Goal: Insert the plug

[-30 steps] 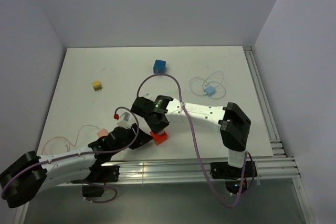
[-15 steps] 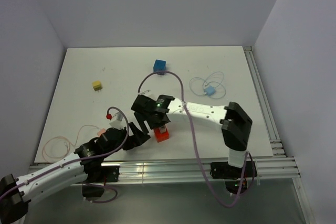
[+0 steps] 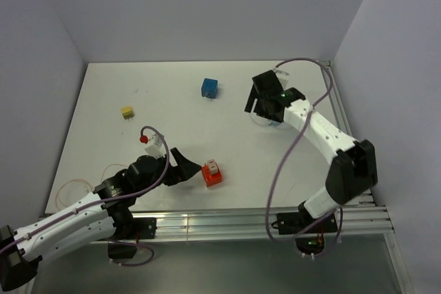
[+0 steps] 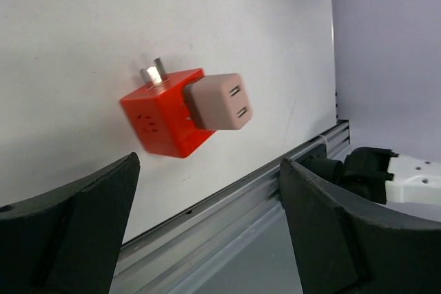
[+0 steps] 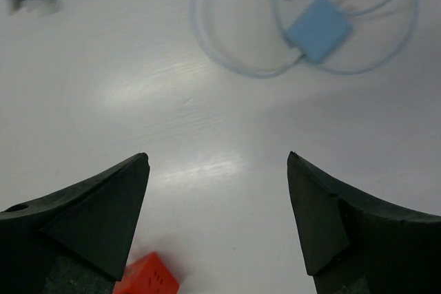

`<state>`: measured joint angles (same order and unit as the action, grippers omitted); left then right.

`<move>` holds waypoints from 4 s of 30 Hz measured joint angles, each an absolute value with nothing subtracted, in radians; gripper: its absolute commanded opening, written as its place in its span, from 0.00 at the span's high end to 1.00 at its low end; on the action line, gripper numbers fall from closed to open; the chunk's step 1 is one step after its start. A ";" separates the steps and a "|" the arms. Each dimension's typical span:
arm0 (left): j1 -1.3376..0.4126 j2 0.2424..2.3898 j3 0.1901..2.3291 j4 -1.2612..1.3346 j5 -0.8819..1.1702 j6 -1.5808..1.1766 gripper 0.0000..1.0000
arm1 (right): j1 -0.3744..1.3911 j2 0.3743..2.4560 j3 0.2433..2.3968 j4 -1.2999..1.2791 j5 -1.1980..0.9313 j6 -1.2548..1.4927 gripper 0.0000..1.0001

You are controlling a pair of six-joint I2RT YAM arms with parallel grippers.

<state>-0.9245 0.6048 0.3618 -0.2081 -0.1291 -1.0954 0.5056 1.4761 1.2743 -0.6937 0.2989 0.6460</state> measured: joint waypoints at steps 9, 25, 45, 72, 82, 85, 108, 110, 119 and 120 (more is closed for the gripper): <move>-0.925 0.639 0.421 -0.191 -0.100 -1.061 0.12 | 0.241 1.857 1.409 -0.706 0.274 0.770 0.15; -0.925 0.647 0.423 -0.185 -0.055 -0.988 0.12 | 0.185 2.001 1.453 -0.701 0.245 0.882 0.30; -0.916 0.748 0.780 -0.358 -0.032 -0.946 0.17 | 0.445 1.535 1.295 -0.602 0.327 0.465 1.00; -0.824 1.065 0.845 -0.109 0.594 -1.098 0.25 | 1.057 0.785 0.864 -0.511 -0.159 0.108 1.00; -0.857 1.122 0.811 -0.050 0.649 -1.139 0.47 | 1.083 0.828 0.900 -0.513 -0.123 0.087 1.00; -0.864 1.138 0.803 -0.020 0.665 -1.152 0.82 | 1.090 0.828 0.905 -0.524 -0.117 0.087 0.95; -0.869 0.905 0.517 0.574 0.456 -1.176 1.00 | 1.077 0.526 0.798 -0.393 0.102 0.782 0.30; -0.869 0.898 0.496 0.654 0.455 -1.195 1.00 | 1.071 0.540 0.798 -0.356 0.084 0.806 0.37; -0.891 0.876 0.434 0.861 0.456 -1.245 1.00 | 0.945 0.603 0.743 -0.140 -0.124 0.900 0.50; -0.893 0.873 0.432 0.865 0.455 -1.246 1.00 | 0.931 0.610 0.736 -0.116 -0.151 0.908 0.50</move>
